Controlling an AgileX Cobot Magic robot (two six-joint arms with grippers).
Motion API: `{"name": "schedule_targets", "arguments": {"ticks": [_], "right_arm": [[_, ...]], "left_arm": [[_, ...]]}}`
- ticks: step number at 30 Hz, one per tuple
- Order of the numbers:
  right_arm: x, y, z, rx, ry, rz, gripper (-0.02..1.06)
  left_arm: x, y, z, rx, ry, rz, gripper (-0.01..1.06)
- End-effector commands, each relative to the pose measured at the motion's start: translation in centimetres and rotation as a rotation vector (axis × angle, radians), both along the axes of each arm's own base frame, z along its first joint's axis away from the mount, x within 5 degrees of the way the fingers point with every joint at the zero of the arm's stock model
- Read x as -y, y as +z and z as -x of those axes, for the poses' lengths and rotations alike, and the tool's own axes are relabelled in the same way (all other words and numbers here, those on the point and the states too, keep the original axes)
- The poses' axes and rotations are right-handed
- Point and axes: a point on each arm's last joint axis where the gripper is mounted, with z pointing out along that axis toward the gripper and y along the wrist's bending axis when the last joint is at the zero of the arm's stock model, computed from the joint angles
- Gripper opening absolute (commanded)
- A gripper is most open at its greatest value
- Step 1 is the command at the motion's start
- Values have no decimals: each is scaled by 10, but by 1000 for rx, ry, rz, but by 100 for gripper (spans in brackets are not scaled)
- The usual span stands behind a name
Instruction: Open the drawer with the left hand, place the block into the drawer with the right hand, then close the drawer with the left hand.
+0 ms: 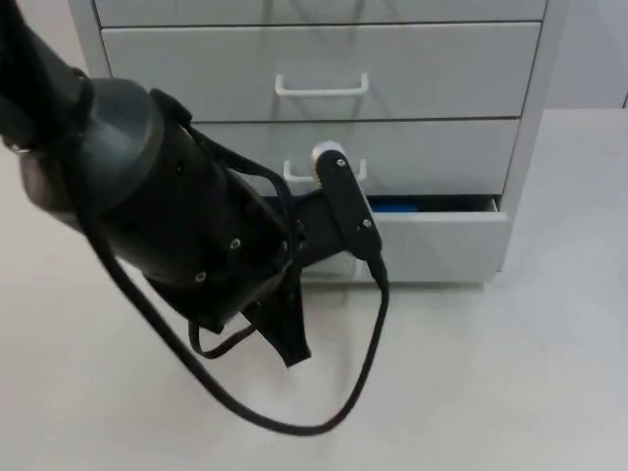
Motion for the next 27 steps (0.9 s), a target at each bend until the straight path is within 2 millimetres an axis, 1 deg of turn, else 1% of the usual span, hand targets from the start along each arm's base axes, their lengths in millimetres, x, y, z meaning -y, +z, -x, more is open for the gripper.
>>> {"name": "schedule_targets", "arguments": {"ticks": [1, 2, 6, 8, 9, 11, 14, 17, 18, 20, 23, 24, 26, 27], "right_arm": [[1, 0, 0, 20, -4, 6, 75], [1, -1, 0, 24, -3, 6, 75], [1, -12, 0, 16, -1, 6, 75], [1, -12, 0, 15, -1, 6, 75], [1, -13, 0, 15, -1, 6, 75], [1, -13, 0, 21, 0, 6, 75], [1, -13, 0, 21, 0, 6, 75], [1, -13, 0, 21, 0, 6, 75], [1, -13, 0, 21, 0, 6, 75], [1, -13, 0, 21, 0, 6, 75], [1, -13, 0, 21, 1, 16, 75], [1, -13, 0, 21, 1, 16, 75], [1, -13, 0, 21, 2, 18, 75], [1, -13, 0, 21, 2, 18, 75]], "left_arm": [[-4, 1, -12, 35, 42, -1, 0], [-5, -1, -18, 40, 56, 6, 0], [-3, 2, -30, 68, 103, 48, 0], [-3, 3, -31, 76, 112, 56, 0], [-3, 9, -36, 118, 149, 67, 0], [0, 13, -39, 135, 156, 82, 0], [1, 13, -39, 132, 152, 86, 0], [3, 11, -31, 96, 150, 57, 0], [3, 11, -31, 96, 150, 57, 0], [3, 11, -20, 29, 168, 18, 0], [5, 16, -2, -130, 183, -31, 0], [5, 16, -2, -130, 183, -31, 0], [9, 27, 9, -202, 179, -15, 0], [14, 40, 19, -247, 173, 22, 0]]}}
